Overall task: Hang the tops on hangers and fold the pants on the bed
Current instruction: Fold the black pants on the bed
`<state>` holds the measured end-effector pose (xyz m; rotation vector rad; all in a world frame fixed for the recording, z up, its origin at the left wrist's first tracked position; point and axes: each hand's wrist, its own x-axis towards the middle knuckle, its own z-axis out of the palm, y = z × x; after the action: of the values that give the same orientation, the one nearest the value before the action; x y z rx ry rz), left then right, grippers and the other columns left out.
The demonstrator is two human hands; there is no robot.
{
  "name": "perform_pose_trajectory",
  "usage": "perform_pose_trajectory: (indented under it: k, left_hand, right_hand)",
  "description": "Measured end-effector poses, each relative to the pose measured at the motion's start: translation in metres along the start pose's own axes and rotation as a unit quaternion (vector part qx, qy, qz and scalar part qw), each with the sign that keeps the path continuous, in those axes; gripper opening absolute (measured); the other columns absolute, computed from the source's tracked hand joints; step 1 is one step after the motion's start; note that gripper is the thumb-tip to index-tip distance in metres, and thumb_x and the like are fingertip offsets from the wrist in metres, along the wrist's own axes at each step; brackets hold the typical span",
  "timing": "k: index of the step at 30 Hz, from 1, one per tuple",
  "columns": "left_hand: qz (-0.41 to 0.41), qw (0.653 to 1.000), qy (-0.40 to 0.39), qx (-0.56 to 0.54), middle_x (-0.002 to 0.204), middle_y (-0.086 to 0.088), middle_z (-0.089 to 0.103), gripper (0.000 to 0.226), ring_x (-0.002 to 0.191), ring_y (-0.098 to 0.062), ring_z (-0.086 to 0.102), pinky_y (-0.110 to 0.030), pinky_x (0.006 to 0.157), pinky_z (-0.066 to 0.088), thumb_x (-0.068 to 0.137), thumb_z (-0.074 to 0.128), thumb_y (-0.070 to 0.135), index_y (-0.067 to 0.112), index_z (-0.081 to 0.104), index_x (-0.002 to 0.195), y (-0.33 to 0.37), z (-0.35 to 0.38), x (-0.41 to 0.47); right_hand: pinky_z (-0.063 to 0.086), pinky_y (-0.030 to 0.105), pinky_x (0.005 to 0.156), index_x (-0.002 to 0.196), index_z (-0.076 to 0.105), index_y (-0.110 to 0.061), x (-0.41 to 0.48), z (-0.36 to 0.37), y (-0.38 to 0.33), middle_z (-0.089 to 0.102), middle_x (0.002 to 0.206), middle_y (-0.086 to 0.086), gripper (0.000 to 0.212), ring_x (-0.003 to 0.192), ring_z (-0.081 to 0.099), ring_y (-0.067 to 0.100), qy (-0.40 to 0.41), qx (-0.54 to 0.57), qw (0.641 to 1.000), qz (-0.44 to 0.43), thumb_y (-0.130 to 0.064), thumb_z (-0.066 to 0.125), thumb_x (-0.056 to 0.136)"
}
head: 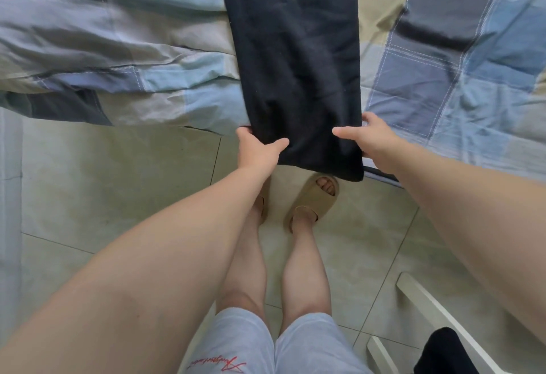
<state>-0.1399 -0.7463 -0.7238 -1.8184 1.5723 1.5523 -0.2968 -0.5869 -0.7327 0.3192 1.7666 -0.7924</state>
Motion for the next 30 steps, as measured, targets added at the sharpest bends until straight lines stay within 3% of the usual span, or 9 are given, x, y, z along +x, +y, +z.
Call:
perform_pose_trajectory:
  k: [3,6,10,13,16,20,22,26,30]
  left_hand:
    - [-0.025,0.997,-0.067,-0.018,0.123,0.001,0.067,0.063,0.108,-0.025,0.067,-0.044,0.097,0.055,0.075,0.086,0.023,0.016,0.053,0.128,0.000,-0.010,0.004]
    - [-0.025,0.991,-0.129,0.004,0.127,0.003,0.067,0.066,0.114,-0.019,0.064,-0.028,0.092,0.049,0.076,0.087,0.021,0.016,0.056,0.135,0.002,-0.019,0.002]
    - [-0.016,0.991,-0.134,0.023,0.139,-0.001,0.058,0.082,0.124,-0.024,0.059,-0.039,0.103,0.049,0.074,0.088,0.020,0.017,0.046,0.144,0.006,-0.024,0.005]
    - [-0.045,0.988,-0.145,-0.008,0.128,-0.002,0.067,0.078,0.113,-0.029,0.066,-0.052,0.099,0.053,0.071,0.090,0.023,0.018,0.051,0.138,0.007,-0.020,0.014]
    - [-0.059,0.985,-0.162,0.017,0.114,-0.003,0.073,0.074,0.102,-0.030,0.070,-0.054,0.093,0.056,0.062,0.091,0.034,0.018,0.060,0.128,0.009,-0.019,0.024]
    - [-0.024,0.984,-0.167,0.064,0.108,0.005,0.072,0.060,0.096,-0.015,0.069,-0.033,0.078,0.059,0.070,0.090,0.033,0.015,0.063,0.121,0.002,-0.030,0.033]
    - [-0.016,0.982,-0.173,0.074,0.105,0.007,0.071,0.056,0.091,-0.009,0.068,-0.023,0.069,0.056,0.072,0.089,0.031,0.016,0.063,0.120,-0.001,-0.041,0.028]
    - [0.026,0.968,-0.204,0.140,0.099,0.007,0.073,0.033,0.096,-0.015,0.069,-0.032,0.089,0.056,0.077,0.082,0.016,0.020,0.069,0.107,-0.004,-0.068,0.001]
    - [0.023,0.967,-0.215,0.136,0.098,0.013,0.070,0.030,0.086,-0.003,0.065,-0.020,0.067,0.050,0.082,0.077,0.016,0.023,0.064,0.109,-0.007,-0.099,-0.042]
  right_hand:
    - [0.053,0.036,0.090,0.119,0.067,-0.021,-0.003,-0.003,-0.005,0.076,0.107,-0.005,0.044,0.107,0.070,0.021,-0.064,0.032,0.997,0.017,-0.024,0.083,0.078]
    - [0.052,0.041,0.099,0.119,0.067,-0.017,-0.014,-0.003,-0.011,0.077,0.107,-0.001,0.047,0.103,0.072,0.023,-0.094,0.048,0.993,0.046,-0.027,0.084,0.076]
    - [0.049,0.045,0.103,0.125,0.063,-0.015,-0.032,0.004,-0.014,0.073,0.115,0.006,0.049,0.108,0.069,0.028,-0.076,0.035,0.995,0.054,-0.026,0.078,0.080]
    - [0.051,0.044,0.101,0.118,0.067,-0.015,-0.038,0.004,-0.010,0.075,0.111,0.008,0.038,0.106,0.069,0.030,-0.071,0.037,0.995,0.052,-0.022,0.074,0.082]
    - [0.054,0.039,0.095,0.113,0.069,-0.020,-0.034,-0.001,-0.003,0.077,0.103,0.001,0.030,0.103,0.071,0.025,-0.071,0.017,0.997,0.029,-0.022,0.073,0.083]
    - [0.051,0.042,0.100,0.120,0.067,-0.021,-0.024,-0.004,0.017,0.072,0.116,0.001,0.038,0.108,0.068,0.024,-0.046,-0.066,0.997,0.015,-0.027,0.077,0.084]
    - [0.054,0.037,0.092,0.116,0.068,-0.021,-0.027,0.000,0.027,0.072,0.112,-0.001,0.036,0.102,0.068,0.021,-0.032,-0.115,0.993,0.020,-0.026,0.079,0.082]
    - [0.050,0.027,0.066,0.100,0.072,-0.020,-0.059,0.018,0.033,0.074,0.091,-0.009,0.032,0.083,0.070,0.012,-0.020,-0.092,0.994,0.052,-0.029,0.086,0.073]
    - [0.050,0.028,0.068,0.095,0.071,-0.025,-0.114,0.027,0.021,0.074,0.091,-0.011,0.037,0.086,0.069,0.010,-0.007,-0.089,0.995,0.054,-0.047,0.086,0.069]
